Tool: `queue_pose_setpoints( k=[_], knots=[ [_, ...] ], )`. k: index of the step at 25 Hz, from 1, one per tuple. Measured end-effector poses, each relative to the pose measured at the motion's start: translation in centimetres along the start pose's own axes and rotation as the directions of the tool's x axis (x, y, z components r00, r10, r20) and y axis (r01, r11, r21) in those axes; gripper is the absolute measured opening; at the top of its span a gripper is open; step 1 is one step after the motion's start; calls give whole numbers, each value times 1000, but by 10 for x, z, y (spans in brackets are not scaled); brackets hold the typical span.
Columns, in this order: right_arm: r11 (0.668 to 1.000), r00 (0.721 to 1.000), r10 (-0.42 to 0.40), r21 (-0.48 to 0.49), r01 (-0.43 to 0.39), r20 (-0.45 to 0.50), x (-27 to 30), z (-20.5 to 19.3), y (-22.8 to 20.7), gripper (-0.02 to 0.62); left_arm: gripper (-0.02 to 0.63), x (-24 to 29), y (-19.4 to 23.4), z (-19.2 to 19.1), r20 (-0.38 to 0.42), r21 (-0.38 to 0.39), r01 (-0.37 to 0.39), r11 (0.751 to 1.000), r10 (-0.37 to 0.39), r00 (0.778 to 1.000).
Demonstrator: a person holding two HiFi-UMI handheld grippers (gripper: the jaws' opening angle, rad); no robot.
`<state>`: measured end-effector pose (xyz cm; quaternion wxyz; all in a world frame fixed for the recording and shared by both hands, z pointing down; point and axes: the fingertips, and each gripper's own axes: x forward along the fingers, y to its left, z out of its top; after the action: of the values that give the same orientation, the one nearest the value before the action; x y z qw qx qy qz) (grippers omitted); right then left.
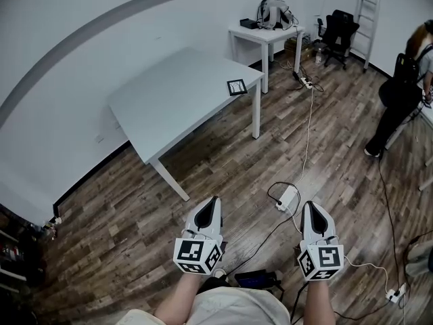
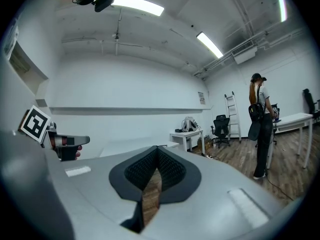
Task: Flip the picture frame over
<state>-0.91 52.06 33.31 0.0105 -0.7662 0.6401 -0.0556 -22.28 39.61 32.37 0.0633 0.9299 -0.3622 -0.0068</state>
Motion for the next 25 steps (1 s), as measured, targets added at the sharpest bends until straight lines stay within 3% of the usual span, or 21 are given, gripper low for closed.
queue_pose_setpoints(
  k=[13, 25],
  knots=[
    [1000, 1000, 25, -4, -25, 6, 9, 3, -23, 25, 1, 21, -23, 7, 14, 18, -3, 1000, 2, 1000],
    [999, 1000, 12, -33, -12, -15, 66, -3, -23, 25, 0, 73, 10, 0, 19, -3, 19, 1000, -18, 1000]
  ],
)
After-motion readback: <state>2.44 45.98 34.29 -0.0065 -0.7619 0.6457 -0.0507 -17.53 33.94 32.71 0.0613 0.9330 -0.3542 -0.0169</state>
